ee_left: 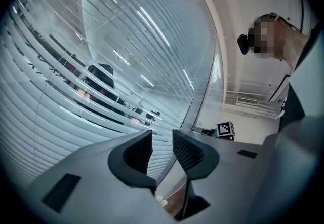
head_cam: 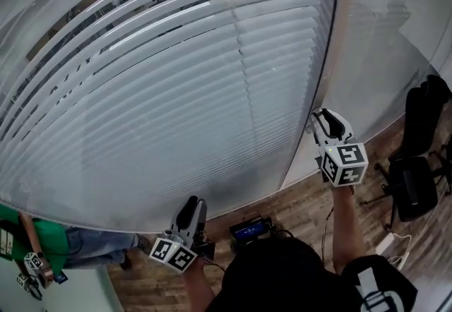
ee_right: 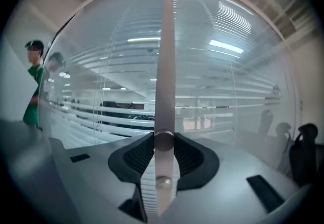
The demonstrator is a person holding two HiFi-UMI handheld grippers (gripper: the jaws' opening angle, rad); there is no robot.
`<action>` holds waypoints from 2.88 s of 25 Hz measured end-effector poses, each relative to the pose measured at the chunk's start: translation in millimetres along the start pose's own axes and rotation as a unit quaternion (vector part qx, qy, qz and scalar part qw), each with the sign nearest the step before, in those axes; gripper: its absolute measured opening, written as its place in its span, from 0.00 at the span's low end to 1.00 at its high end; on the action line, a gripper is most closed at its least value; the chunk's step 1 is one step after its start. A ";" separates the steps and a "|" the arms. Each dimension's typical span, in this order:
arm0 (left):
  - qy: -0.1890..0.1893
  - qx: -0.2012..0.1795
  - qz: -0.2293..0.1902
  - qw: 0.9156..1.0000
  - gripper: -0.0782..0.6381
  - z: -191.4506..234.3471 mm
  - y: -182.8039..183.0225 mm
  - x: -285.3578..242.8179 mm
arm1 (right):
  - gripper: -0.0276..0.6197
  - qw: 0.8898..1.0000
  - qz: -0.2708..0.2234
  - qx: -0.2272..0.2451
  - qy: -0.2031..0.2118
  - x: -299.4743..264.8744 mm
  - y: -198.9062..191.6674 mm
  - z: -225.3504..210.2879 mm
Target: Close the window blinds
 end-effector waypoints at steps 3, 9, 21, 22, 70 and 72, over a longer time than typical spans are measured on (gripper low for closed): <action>-0.002 -0.001 -0.001 1.000 0.30 -1.2 1.0 -0.8 | 0.24 0.992 -0.014 -0.122 0.034 1.4 -5.5 -9.8; -0.004 -0.002 0.000 1.000 0.30 1.0 5.2 0.9 | 0.26 0.994 -0.036 -0.081 0.059 0.3 -6.0 -1.1; -0.012 -0.004 0.009 1.000 0.30 0.2 3.7 -6.2 | 0.25 0.929 0.025 0.355 -0.099 -2.2 1.4 26.0; -0.012 -0.005 0.010 1.000 0.30 0.1 4.1 -6.1 | 0.24 0.931 0.027 0.351 -0.100 -2.1 2.3 26.2; -0.008 -0.005 0.016 1.000 0.30 -3.6 20.6 -3.3 | 0.24 0.934 -0.026 -0.329 0.135 1.5 1.6 -19.1; -0.010 -0.005 0.017 1.000 0.30 -3.6 20.7 -4.5 | 0.24 0.935 -0.027 -0.326 0.136 1.8 0.9 -20.0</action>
Point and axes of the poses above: the fingertips, and each gripper's own axes: x backward along the fingers, z to its left, y out of its top, the point moved 9 cm from there along x, backward along the fingers, and after that the axes turned 3 degrees about z, right-handed, at the moved point
